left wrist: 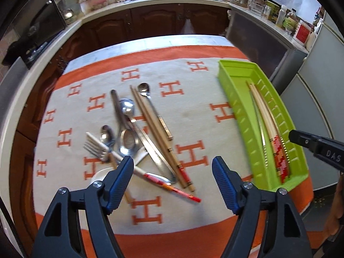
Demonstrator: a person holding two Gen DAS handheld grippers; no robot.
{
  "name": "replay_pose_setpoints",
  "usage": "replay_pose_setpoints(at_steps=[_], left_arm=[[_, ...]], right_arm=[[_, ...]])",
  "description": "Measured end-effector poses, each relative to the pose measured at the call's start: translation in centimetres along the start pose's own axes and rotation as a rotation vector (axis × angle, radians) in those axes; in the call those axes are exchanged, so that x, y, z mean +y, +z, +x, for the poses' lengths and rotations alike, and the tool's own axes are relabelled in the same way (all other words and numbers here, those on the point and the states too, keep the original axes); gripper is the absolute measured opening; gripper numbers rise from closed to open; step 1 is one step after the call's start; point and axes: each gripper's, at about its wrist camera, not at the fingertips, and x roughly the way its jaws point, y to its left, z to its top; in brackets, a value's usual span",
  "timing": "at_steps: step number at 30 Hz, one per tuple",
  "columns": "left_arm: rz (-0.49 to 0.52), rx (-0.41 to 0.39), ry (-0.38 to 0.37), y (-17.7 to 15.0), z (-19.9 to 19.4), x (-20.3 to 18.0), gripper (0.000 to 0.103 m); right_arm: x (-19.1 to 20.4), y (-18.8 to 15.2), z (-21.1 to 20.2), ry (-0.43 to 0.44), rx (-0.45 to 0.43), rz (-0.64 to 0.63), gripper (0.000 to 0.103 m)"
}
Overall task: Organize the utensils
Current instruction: 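Move both open tools back over the utensil pile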
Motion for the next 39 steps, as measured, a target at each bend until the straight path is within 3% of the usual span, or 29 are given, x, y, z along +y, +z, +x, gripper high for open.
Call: replay_pose_setpoints(at_steps=[9,19,28,33,39], left_arm=[[0.023,-0.036,0.072,-1.8,-1.3,2.3,0.081],[-0.041,-0.039,0.072,-3.4,-2.0,7.6,0.081],[-0.271,0.063,-0.026,-4.2,0.9,15.6,0.079],[-0.306,0.101,-0.045,-4.6,2.4,16.9,0.073],[-0.308,0.121,-0.054,-5.0,3.5,17.3,0.070]], right_arm=[[4.4,-0.6,-0.5,0.006,0.011,-0.084,0.020],[10.7,-0.9,0.5,0.025,0.048,-0.217,0.021],[15.8,-0.2,3.3,0.129,0.133,-0.293,0.021],[19.2,0.0,5.5,0.230,0.217,-0.372,0.021],[22.9,-0.1,9.0,0.255,0.292,-0.468,0.021]])
